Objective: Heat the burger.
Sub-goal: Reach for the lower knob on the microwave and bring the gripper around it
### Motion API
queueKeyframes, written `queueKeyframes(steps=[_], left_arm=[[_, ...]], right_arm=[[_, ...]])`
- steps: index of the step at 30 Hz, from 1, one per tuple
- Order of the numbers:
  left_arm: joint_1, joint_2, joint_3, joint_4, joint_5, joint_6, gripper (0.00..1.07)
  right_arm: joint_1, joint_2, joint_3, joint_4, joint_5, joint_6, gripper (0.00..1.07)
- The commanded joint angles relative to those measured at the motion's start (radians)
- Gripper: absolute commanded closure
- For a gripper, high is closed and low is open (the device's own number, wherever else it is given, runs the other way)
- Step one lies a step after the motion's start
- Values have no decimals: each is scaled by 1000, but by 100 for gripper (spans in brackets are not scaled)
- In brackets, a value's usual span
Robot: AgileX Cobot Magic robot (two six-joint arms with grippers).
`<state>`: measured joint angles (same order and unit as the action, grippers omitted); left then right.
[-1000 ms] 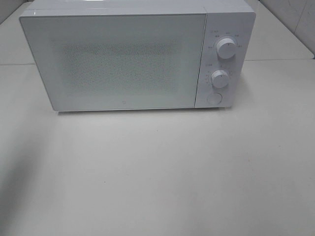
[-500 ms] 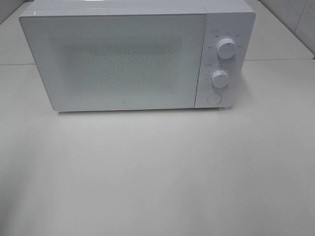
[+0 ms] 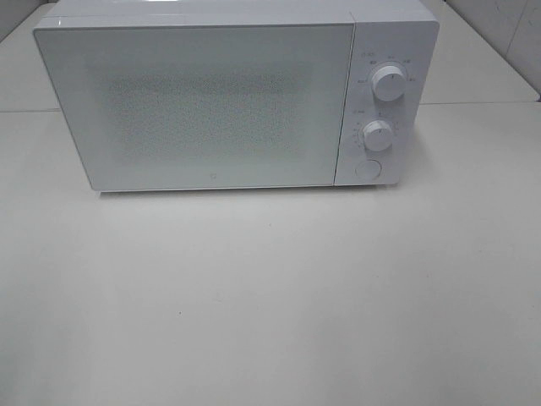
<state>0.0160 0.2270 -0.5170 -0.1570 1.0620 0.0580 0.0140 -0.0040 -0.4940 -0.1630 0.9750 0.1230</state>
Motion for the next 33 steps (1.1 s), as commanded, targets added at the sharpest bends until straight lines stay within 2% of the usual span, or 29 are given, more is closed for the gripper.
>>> queueKeyframes(steps=[1, 9, 33], left_arm=[[1, -120, 3, 11, 5, -8, 22], [1, -214, 3, 20, 5, -8, 22], [1, -252, 3, 28, 6, -5, 22]], right_arm=[[-5, -35, 2, 1, -11, -14, 31], [-5, -35, 2, 1, -11, -14, 31], [-4, -31, 2, 0, -11, -14, 31]])
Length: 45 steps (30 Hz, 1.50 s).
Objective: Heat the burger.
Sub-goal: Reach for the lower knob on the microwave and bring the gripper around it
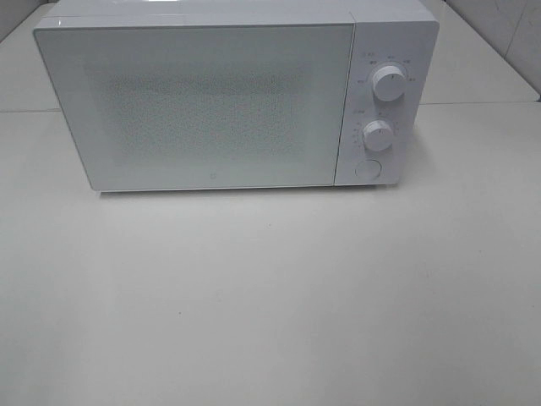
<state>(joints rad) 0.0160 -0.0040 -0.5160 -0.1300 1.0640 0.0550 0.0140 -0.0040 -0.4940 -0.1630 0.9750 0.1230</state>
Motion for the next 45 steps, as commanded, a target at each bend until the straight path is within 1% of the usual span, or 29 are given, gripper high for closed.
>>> queueKeyframes(steps=[1, 16, 18, 19, 23, 45], left_arm=[[1, -21, 2, 1, 4, -2, 22], [1, -14, 2, 1, 4, -2, 22], [1, -14, 2, 1, 4, -2, 22], [1, -14, 2, 1, 4, -2, 22], [1, -14, 2, 1, 4, -2, 22], [1, -14, 2, 1, 4, -2, 22]], right_arm=[[-4, -31, 2, 0, -11, -14, 31], [-4, -31, 2, 0, -11, -14, 30], [-4, -23, 2, -7, -13, -29, 28], [-4, -24, 1, -9, -19, -49, 25], [-4, -24, -12, -8, -38, -52, 23], [-4, -8, -15, 4, -53, -59, 30]])
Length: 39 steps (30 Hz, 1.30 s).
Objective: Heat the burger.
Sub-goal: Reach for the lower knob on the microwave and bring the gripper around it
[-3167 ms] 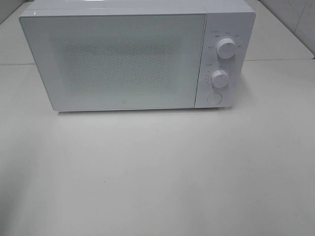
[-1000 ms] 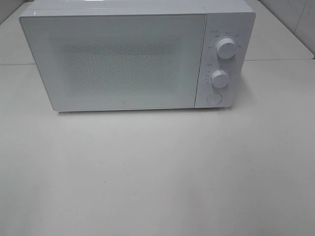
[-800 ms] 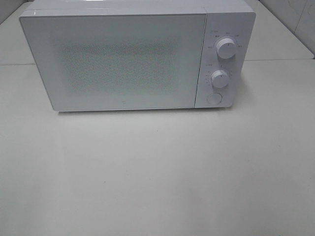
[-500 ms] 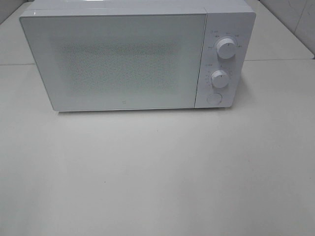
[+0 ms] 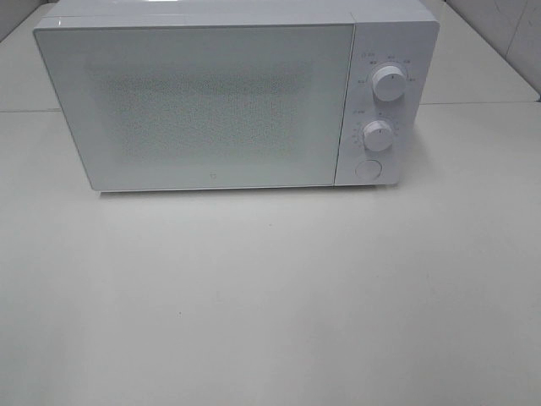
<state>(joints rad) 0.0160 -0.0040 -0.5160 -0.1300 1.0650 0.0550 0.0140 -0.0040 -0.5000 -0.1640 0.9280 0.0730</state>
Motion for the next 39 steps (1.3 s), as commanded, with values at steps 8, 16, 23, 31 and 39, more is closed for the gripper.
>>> queueKeyframes(steps=[8, 16, 23, 31, 39], left_arm=[[1, -14, 2, 1, 3, -2, 22], [1, -14, 2, 1, 3, -2, 22], [1, -14, 2, 1, 3, -2, 22], [1, -14, 2, 1, 3, -2, 22], [1, -14, 2, 1, 3, -2, 22]], right_arm=[[-4, 196, -45, 27, -117, -65, 30], [-4, 340, -45, 29, -251, -61, 31], [-4, 470, -43, 29, -438, -61, 31], [-4, 604, -43, 29, -606, -61, 31], [-4, 727, -43, 29, -749, -59, 31]])
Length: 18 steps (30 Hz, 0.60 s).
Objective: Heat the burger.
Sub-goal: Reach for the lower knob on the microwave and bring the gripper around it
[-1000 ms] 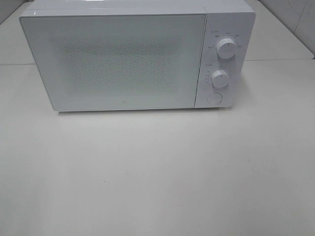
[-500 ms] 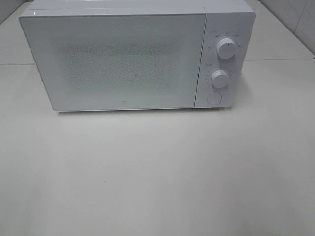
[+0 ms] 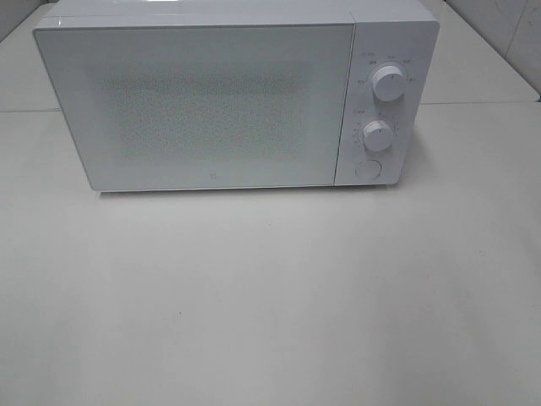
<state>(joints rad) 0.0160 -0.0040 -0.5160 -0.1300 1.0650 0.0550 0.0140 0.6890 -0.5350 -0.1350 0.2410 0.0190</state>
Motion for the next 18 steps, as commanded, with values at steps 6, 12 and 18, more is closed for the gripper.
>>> queueKeyframes(steps=[6, 12, 18], left_arm=[[1, -14, 2, 1, 3, -2, 22], [1, -14, 2, 1, 3, -2, 22], [1, -14, 2, 1, 3, -2, 22]], right_arm=[[-2, 105, 21, 0, -211, -7, 31], [-2, 138, 111, 0, -395, -31, 31], [-2, 144, 168, 26, -468, -35, 31]])
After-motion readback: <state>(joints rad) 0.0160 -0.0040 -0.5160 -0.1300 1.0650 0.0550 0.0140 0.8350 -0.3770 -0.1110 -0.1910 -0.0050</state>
